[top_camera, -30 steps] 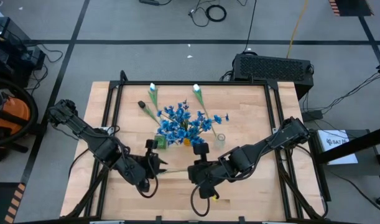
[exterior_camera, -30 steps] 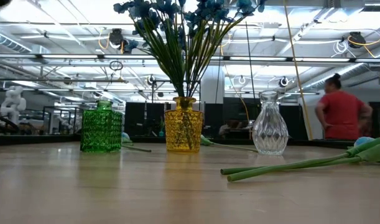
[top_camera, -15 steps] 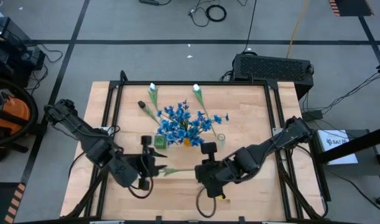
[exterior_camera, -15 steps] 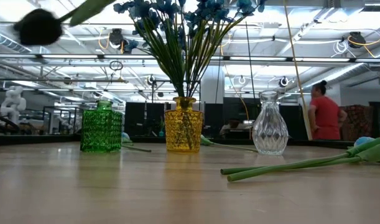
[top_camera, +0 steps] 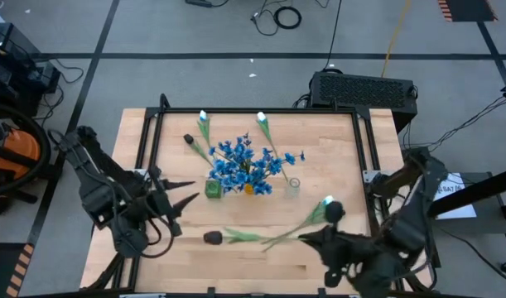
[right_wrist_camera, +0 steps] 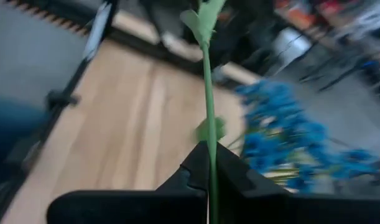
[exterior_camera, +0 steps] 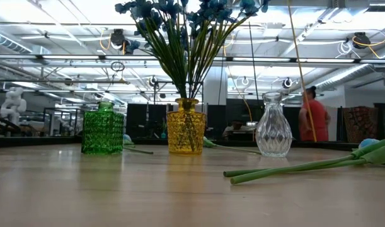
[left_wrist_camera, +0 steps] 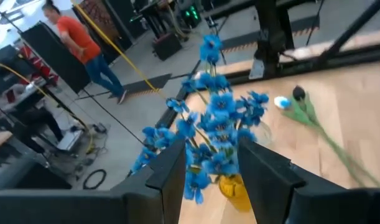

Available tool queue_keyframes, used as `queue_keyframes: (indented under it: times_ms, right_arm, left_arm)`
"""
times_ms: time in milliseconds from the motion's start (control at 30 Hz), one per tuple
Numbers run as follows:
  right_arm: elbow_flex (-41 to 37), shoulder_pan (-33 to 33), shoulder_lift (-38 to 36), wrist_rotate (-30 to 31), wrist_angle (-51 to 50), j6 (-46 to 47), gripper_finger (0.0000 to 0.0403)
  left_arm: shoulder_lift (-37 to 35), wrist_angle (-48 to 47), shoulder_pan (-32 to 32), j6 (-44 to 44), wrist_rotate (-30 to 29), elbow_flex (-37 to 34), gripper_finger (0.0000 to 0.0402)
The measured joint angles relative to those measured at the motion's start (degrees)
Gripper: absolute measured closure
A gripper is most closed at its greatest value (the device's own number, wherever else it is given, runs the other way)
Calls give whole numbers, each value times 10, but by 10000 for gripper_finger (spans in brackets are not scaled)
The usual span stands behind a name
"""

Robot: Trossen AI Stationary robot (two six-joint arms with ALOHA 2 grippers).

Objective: Sort flowers into vase by color
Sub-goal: Put the bottom left black flower into the transparent vase

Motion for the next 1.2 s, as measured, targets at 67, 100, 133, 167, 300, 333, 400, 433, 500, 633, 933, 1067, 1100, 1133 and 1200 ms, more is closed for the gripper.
queue_keyframes:
  times_ms: [67,100,133,167,300,333,400,433,500,633,933,1067,1100,1133,1200]
  right_arm:
    - [-24,9,-20,37,27,-8,403]
    - [-36,10,-28,52,45,-17,403]
    - [-51,11,-37,67,71,-29,403]
    - [-66,10,-47,83,100,-46,403]
    - [-122,-20,-77,111,247,-131,402]
    - [-136,-29,-82,111,287,-151,402]
    - [-164,-51,-90,103,364,-190,402]
    - [-177,-61,-94,86,400,-210,402]
    - [-202,-83,-97,40,471,-246,402]
    - [-251,-125,-97,-91,632,-316,402]
    - [-383,-171,-97,-255,979,-406,402]
    - [-453,-185,-97,-303,1119,-456,402]
    - [-466,-190,-97,-314,1144,-462,402]
    - [-480,-195,-97,-323,1164,-464,402]
    - [-500,-208,-97,-335,1186,-462,402]
  left_arm:
    - [3,1,2,0,0,-8,249]
    - [3,0,6,0,0,-10,249]
    - [4,2,10,0,0,-10,249]
    - [5,8,15,0,0,-10,249]
    - [9,74,30,36,25,-10,249]
    - [9,102,34,54,44,-10,249]
    - [13,164,42,99,90,-10,249]
    - [18,196,44,127,114,-10,249]
    - [31,262,48,187,148,-10,249]
    - [63,374,62,291,186,-10,250]
    - [93,509,122,379,232,-10,250]
    - [93,576,151,418,289,-10,250]
    - [93,600,156,431,301,-10,250]
    - [93,625,159,447,316,-10,250]
    - [93,667,165,475,344,-10,250]
